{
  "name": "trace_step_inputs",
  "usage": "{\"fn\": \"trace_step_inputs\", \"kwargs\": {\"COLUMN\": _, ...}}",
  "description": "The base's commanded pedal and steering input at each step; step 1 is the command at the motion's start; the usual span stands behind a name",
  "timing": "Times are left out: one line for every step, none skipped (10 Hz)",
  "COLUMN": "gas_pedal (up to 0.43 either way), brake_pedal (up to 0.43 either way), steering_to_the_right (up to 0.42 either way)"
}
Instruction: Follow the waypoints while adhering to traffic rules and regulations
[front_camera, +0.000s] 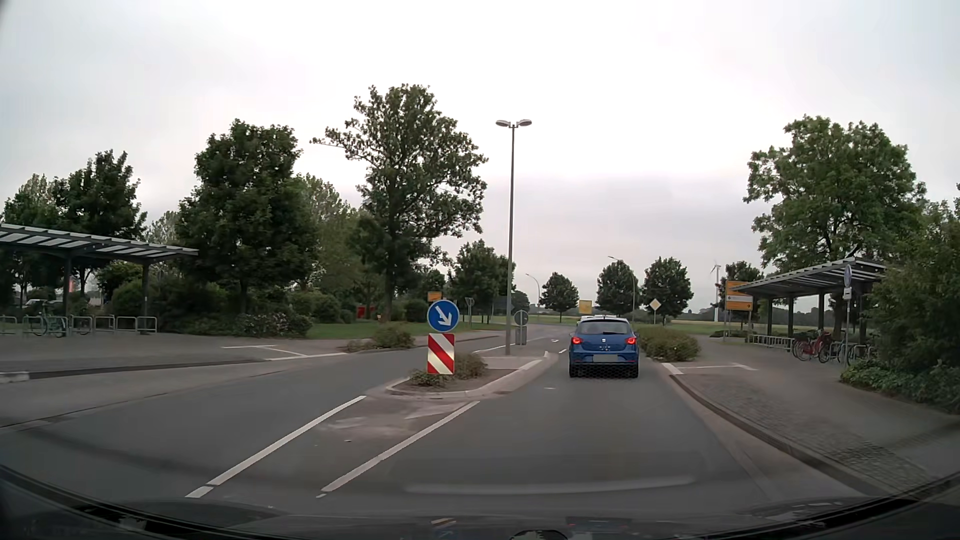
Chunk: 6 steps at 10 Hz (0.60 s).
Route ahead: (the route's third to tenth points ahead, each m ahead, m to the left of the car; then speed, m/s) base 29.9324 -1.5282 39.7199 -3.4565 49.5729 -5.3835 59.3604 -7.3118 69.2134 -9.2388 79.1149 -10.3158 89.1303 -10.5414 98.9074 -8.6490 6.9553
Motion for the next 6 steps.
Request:
{"fn": "trace_step_inputs", "kwargs": {"gas_pedal": 0.177, "brake_pedal": 0.0, "steering_to_the_right": 0.099}}
{"fn": "trace_step_inputs", "kwargs": {"gas_pedal": 0.177, "brake_pedal": 0.0, "steering_to_the_right": 0.1}}
{"fn": "trace_step_inputs", "kwargs": {"gas_pedal": 0.177, "brake_pedal": 0.0, "steering_to_the_right": 0.1}}
{"fn": "trace_step_inputs", "kwargs": {"gas_pedal": 0.177, "brake_pedal": 0.0, "steering_to_the_right": 0.1}}
{"fn": "trace_step_inputs", "kwargs": {"gas_pedal": 0.177, "brake_pedal": 0.0, "steering_to_the_right": 0.1}}
{"fn": "trace_step_inputs", "kwargs": {"gas_pedal": 0.177, "brake_pedal": 0.0, "steering_to_the_right": 0.1}}
